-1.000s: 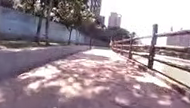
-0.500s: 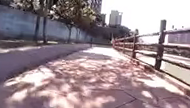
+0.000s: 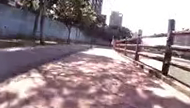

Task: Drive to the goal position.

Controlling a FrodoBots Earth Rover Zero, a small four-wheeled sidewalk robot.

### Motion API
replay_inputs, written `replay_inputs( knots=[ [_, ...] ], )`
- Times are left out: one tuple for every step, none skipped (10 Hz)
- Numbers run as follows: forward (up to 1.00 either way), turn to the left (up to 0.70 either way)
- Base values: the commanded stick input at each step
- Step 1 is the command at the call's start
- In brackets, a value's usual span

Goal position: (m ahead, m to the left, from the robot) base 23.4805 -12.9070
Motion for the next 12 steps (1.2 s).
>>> replay_inputs(
  knots=[
    [0.70,0.00],
    [0.70,0.00],
    [0.70,0.00],
    [0.70,0.00],
    [0.70,0.00],
    [0.70,0.00],
    [0.70,0.00],
    [0.70,0.00],
    [0.70,0.00],
    [0.70,0.00],
    [0.70,0.00],
    [0.70,0.00]
  ],
)
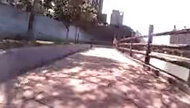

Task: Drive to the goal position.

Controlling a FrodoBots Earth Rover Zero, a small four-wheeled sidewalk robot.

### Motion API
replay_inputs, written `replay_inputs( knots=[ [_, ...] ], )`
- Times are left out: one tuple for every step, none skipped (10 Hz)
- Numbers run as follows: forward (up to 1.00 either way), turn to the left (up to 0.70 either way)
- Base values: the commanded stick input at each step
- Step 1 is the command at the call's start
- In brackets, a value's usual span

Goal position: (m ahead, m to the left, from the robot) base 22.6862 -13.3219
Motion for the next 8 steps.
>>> replay_inputs(
  knots=[
    [0.70,0.00],
    [0.70,-0.14],
    [0.70,-0.29],
    [0.70,-0.13],
    [0.70,0.00],
    [0.70,0.00],
    [0.70,0.00],
    [0.70,0.00]
  ],
)
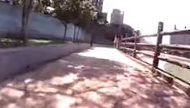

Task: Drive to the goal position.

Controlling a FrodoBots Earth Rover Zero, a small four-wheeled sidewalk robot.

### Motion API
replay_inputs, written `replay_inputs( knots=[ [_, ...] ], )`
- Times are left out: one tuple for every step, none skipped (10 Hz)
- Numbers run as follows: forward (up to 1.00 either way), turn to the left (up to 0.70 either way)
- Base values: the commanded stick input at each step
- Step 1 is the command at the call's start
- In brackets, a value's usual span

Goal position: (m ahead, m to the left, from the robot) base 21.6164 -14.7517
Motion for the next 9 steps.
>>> replay_inputs(
  knots=[
    [0.70,0.00],
    [0.70,0.00],
    [0.70,0.00],
    [0.70,0.00],
    [0.70,0.00],
    [0.70,0.00],
    [0.70,0.00],
    [0.70,0.00],
    [0.70,0.00]
  ],
)
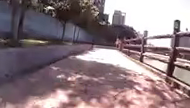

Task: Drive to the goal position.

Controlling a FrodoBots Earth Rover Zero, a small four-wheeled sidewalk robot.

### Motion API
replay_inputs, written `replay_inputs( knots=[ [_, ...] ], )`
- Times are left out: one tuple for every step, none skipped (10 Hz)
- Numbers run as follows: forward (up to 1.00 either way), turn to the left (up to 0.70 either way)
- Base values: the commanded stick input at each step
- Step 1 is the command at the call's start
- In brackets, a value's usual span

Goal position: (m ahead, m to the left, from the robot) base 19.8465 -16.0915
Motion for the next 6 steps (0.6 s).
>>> replay_inputs(
  knots=[
    [0.70,0.00],
    [0.70,0.00],
    [0.70,0.00],
    [0.70,0.00],
    [0.70,0.00],
    [0.70,0.00]
  ],
)
